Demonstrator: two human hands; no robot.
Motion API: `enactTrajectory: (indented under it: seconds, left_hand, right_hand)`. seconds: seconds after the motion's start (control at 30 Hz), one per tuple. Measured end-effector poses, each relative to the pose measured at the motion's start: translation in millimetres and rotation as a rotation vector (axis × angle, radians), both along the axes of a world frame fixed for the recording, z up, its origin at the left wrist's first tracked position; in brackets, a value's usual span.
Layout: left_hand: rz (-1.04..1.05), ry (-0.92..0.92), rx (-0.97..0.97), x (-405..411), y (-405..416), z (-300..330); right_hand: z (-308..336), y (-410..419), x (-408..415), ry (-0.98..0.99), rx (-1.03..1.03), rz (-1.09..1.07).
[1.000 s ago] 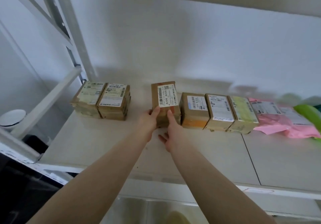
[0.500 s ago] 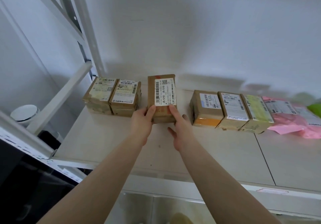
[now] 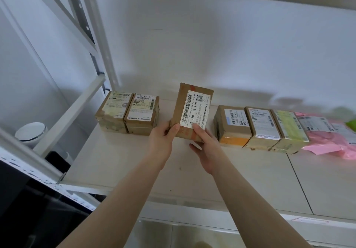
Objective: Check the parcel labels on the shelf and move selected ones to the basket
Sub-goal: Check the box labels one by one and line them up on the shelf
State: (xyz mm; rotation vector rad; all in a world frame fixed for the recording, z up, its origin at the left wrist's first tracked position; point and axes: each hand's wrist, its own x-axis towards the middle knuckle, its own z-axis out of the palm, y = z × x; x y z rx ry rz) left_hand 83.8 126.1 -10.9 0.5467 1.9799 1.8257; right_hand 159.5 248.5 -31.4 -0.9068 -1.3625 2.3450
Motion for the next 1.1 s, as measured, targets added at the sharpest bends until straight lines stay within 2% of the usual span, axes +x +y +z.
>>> enactTrajectory:
  seconds: [0.1, 0.2, 0.37, 0.5, 0.7, 1.1]
  left_hand:
    - [-0.001, -0.001, 0.044, -2.6, 2.7, 0.3]
    - [0.057, -0.027, 0.066, -0.2, 12.0, -2.9]
    - [0.083, -0.196, 0.26, 7.6, 25.4, 0.9]
    - [0.042, -0.234, 0.33, -1.4, 22.1, 8.2]
    - [-0.069, -0.284, 0.309, -26.8, -2.0, 19.9]
    - [-0.164, -0.264, 0.201, -26.9, -29.4, 51.9]
  right_hand:
    - [7.3, -1.1, 1.1, 0.02, -0.019, 0.022]
    - [14.2, -10.0, -4.9, 0.065, -0.137, -0.041]
    - [17.6, -32.0, -14.7, 0.159, -0.221, -0.023]
    - [19.7, -31.0, -11.7, 0.138, -0.164, 0.026]
    - [28.7, 17.7, 1.4, 0.134, -0.09, -0.059]
    - [62.0, 23.5, 46.5, 0.126, 0.152, 0.14]
